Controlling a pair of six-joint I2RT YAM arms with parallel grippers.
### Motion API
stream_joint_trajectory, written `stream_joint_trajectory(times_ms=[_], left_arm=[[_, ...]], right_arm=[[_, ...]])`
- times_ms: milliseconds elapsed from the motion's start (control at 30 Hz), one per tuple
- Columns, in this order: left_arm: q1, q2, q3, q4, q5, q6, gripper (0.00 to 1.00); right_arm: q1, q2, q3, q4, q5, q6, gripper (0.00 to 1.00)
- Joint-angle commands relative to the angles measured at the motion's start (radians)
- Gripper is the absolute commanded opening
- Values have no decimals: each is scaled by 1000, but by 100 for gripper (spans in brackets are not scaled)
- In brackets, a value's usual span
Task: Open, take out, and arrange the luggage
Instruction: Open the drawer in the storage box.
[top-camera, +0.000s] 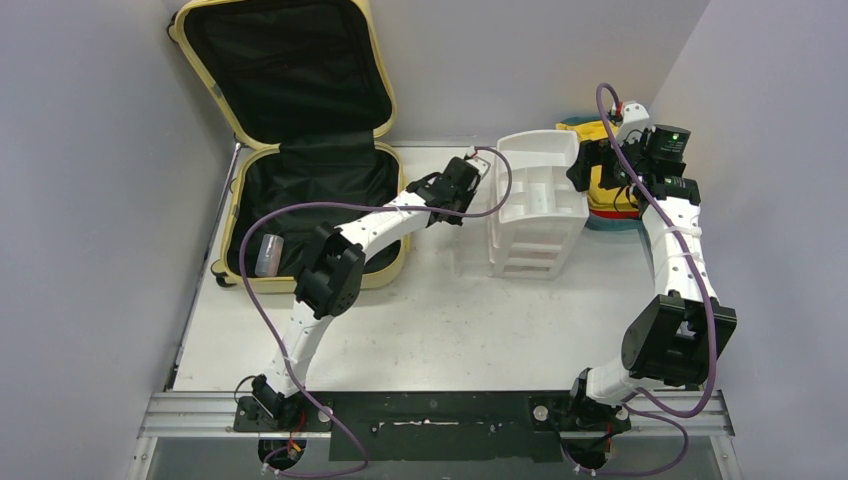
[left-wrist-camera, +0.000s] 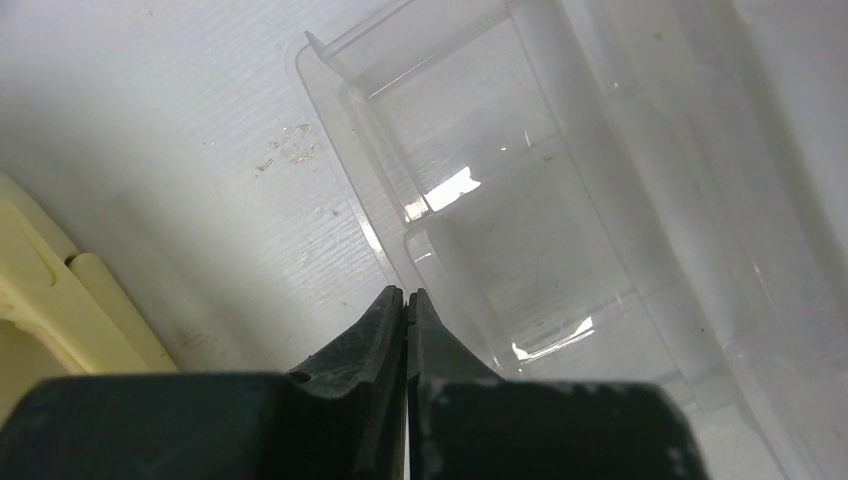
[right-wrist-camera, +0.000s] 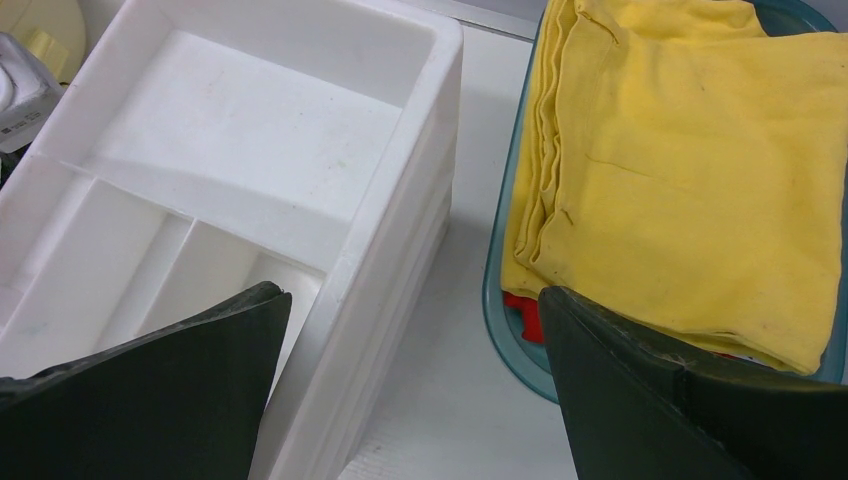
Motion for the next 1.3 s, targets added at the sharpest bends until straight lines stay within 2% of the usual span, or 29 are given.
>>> stream_joint_trajectory(times_ms=[0, 367, 467, 567, 700, 900, 1267], left_arm=[[21, -68, -11, -49, -65, 33, 0], [40, -62, 6, -46, -92, 86, 0], [42, -67, 43, -62, -52, 74, 12], [44, -120, 27, -28, -1, 39, 34], [42, -166, 10, 8, 62, 7, 52], [38, -113, 29, -5, 121, -41, 56], [26, 14, 34, -32, 59, -34, 53]], right_arm=[[2, -4, -8, 25, 20, -19, 100], [1, -6, -11, 24, 16, -19, 100], [0, -8, -11, 25, 16, -19, 100], [-1, -11, -12, 26, 16, -19, 100], [0, -12, -13, 26, 15, -19, 100], [0, -10, -13, 26, 11, -19, 100], [-3, -9, -17, 29, 4, -19, 100]])
